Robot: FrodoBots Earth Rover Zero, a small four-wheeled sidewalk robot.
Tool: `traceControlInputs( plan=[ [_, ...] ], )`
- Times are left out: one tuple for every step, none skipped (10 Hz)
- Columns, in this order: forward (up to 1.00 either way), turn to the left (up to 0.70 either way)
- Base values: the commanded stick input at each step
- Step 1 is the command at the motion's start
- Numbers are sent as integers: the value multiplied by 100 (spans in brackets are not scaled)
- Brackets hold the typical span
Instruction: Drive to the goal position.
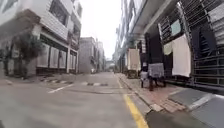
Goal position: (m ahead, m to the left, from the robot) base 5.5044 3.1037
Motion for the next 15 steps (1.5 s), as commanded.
traceControlInputs(
  plan=[
    [47, -3],
    [47, 1],
    [47, 1],
    [47, 1],
    [47, 1],
    [47, 1],
    [47, 1],
    [47, 1],
    [47, 1],
    [47, -15],
    [47, -46],
    [47, -46],
    [47, -46],
    [47, -46],
    [47, -46]
  ],
)
